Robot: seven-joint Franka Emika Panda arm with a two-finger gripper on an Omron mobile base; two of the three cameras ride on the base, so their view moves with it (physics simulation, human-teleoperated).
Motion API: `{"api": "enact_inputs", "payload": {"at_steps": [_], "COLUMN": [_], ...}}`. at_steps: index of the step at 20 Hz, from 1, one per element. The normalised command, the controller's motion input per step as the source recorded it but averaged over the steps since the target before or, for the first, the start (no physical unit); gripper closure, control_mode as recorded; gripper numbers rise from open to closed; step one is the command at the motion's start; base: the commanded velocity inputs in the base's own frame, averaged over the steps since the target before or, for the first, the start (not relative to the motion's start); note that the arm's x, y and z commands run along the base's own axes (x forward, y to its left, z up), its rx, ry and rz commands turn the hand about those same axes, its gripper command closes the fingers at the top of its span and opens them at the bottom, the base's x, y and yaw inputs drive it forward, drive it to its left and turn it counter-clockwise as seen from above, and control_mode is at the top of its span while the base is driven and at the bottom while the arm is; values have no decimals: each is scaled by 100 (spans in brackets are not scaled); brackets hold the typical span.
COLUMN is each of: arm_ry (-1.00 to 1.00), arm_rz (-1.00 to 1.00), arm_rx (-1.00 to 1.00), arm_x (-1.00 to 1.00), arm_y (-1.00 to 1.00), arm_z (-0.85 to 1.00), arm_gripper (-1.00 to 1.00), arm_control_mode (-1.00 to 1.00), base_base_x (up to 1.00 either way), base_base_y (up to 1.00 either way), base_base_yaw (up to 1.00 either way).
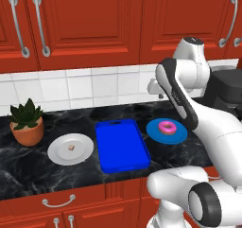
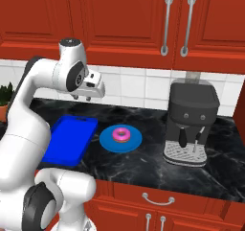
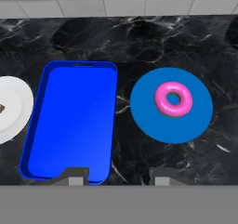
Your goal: Move the dessert items from the plates to the tray.
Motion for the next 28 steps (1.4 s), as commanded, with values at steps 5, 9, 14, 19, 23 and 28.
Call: {"api": "enact_inputs", "payload": {"at_steps": [5, 9, 14, 19, 23, 28], "arm_ry": [0, 0, 0, 0, 0, 0], "arm_rz": [0, 0, 0, 0, 0, 0], "arm_rx": [0, 1, 0, 0, 0, 0], "arm_x": [-3, -1, 0, 0, 0, 0], "arm_y": [-7, -22, -14, -12, -15, -12], "arm_z": [-11, -24, -25, -42, -52, -52], "arm_gripper": [-100, -100, -100, -100, -100, -100], "arm_control_mode": [-100, -100, -100, -100, -100, -100], "base_base_x": [0, 0, 0, 0, 0, 0], "base_base_y": [0, 0, 0, 0, 0, 0], "base_base_yaw": [0, 0, 0, 0, 0, 0]}}
